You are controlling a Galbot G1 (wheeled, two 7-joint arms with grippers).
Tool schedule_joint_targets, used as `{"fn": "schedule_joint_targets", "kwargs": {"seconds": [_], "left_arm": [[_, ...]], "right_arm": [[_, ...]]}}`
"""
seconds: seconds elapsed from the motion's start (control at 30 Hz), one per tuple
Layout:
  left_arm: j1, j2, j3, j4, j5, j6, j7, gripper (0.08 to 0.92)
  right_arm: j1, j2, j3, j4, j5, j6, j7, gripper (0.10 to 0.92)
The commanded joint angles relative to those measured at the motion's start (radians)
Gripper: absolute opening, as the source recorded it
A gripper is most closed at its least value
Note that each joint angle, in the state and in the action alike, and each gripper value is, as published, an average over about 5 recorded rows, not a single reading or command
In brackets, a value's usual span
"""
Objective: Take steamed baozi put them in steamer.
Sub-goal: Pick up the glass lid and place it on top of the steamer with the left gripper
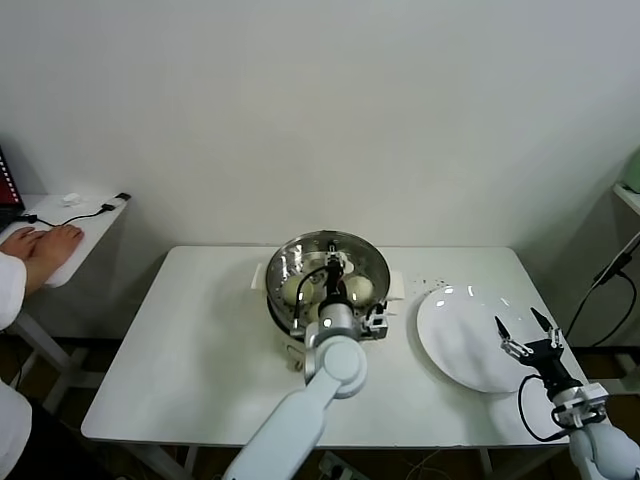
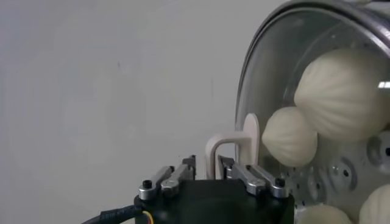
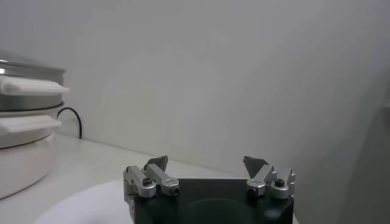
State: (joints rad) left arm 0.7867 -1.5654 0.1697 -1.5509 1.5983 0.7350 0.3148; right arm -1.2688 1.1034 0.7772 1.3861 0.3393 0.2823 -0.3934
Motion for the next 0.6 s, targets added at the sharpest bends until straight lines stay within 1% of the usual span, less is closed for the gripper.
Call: {"fn": "schedule_joint_targets", "kwargs": {"seconds": [0.03,0.3,0.5,0.6], "left_arm": [[0.020,0.039,0.023,-0.126,0.007,0.043,0.079,0.356],[0.061,0.088,0.037,-0.253,-0.004,0.050,0.102,0.590],[0.118,0.146,0.030,-0.363,-0.024,0.050,0.099,0.758],[0.162,0.186,0.009,-0.432,-0.053,0.050,0.086,0.809]], "right_arm": [[0.002,-0.001,0.002,-0.003,-0.001,-0.002,-0.002,0.823],[0.003,0.001,0.002,-0.007,-0.005,-0.006,-0.001,0.823],[-0.002,0.002,0.003,0.007,-0.023,-0.036,0.022,0.823],[-0.008,0.000,0.003,0.025,-0.038,-0.066,0.045,0.823]]}}
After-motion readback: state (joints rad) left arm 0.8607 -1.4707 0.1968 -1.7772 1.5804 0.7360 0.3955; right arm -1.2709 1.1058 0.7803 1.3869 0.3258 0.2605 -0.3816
